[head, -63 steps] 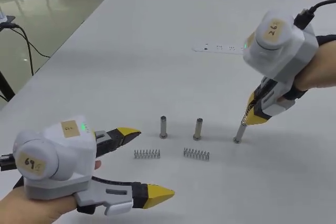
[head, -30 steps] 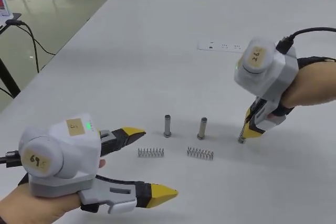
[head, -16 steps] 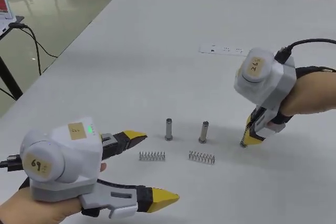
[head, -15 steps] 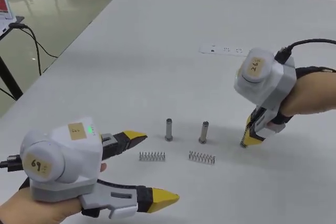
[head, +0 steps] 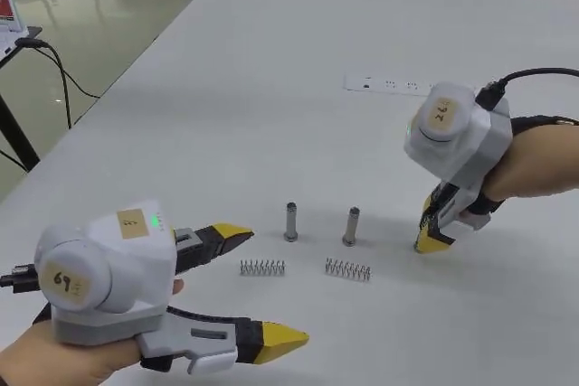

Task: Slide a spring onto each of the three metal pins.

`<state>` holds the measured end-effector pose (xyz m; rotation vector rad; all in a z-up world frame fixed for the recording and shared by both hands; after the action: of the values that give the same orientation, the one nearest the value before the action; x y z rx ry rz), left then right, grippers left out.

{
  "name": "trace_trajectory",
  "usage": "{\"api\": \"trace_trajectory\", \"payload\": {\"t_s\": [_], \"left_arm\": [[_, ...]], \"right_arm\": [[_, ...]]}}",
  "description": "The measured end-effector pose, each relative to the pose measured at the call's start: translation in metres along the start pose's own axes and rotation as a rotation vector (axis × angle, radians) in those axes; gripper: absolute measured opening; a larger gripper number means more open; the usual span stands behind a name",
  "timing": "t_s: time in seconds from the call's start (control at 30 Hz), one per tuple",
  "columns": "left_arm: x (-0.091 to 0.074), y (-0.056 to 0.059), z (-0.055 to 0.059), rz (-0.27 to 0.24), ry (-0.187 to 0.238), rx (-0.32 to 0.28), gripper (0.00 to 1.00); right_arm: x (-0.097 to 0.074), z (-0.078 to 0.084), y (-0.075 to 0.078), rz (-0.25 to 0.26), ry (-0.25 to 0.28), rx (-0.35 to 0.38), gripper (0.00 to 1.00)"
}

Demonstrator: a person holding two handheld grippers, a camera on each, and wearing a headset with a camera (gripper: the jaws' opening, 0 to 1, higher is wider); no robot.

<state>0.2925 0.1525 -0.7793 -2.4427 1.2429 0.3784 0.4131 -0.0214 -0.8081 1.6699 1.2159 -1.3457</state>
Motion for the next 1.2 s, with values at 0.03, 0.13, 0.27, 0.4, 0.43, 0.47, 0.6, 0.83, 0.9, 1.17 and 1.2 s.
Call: {"api": "trace_trajectory", "payload": {"t_s": [0.03, 0.13, 0.27, 0.4, 0.43, 0.47, 0.6, 0.83, 0.9, 1.17, 1.2], "left_arm": [[0.0, 0.0, 0.0, 0.0, -0.001, 0.0, 0.72], [0.0, 0.0, 0.0, 0.001, -0.001, -0.001, 0.72], [0.001, 0.0, 0.0, 0.002, -0.001, 0.0, 0.72], [0.001, 0.0, 0.0, 0.003, -0.001, -0.001, 0.72], [0.001, 0.0, 0.0, 0.003, -0.001, -0.001, 0.72], [0.001, 0.001, 0.0, 0.004, -0.002, 0.0, 0.72], [0.001, 0.001, 0.0, 0.004, 0.0, 0.001, 0.72], [0.001, 0.001, 0.0, 0.003, 0.0, 0.002, 0.72], [0.001, 0.0, 0.0, 0.003, 0.0, 0.003, 0.72], [0.001, 0.0, 0.0, 0.003, 0.001, 0.005, 0.72], [0.001, 0.0, 0.0, 0.003, 0.001, 0.005, 0.72]], "right_arm": [[0.0, -0.001, 0.0, 0.001, 0.008, 0.001, 0.2], [-0.001, -0.001, 0.0, -0.001, 0.015, 0.002, 0.24], [-0.001, -0.001, 0.0, 0.005, 0.027, 0.001, 0.3], [-0.003, -0.001, 0.001, 0.007, 0.042, 0.005, 0.34], [-0.003, -0.001, 0.001, 0.008, 0.044, 0.004, 0.35], [-0.004, -0.001, 0.001, 0.012, 0.048, 0.002, 0.36], [-0.008, -0.003, 0.0, 0.02, 0.062, -0.003, 0.38], [-0.017, -0.012, -0.002, 0.033, 0.099, -0.02, 0.39], [-0.019, -0.014, -0.004, 0.035, 0.108, -0.025, 0.39], [-0.028, -0.022, -0.011, 0.041, 0.142, -0.046, 0.4], [-0.029, -0.023, -0.012, 0.038, 0.147, -0.047, 0.4]]}}
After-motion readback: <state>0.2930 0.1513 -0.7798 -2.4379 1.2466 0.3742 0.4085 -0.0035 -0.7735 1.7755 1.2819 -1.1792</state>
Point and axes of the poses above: the centre of the closed fingertips' face, and the gripper's own axes: x roughly forward along the fingers, y roughly to its right, z roughly out of its underside, the point moved 4 cm from there along -x, roughly backward along the fingers, and after that the axes turned 15 degrees about x, right-handed, at the moved point
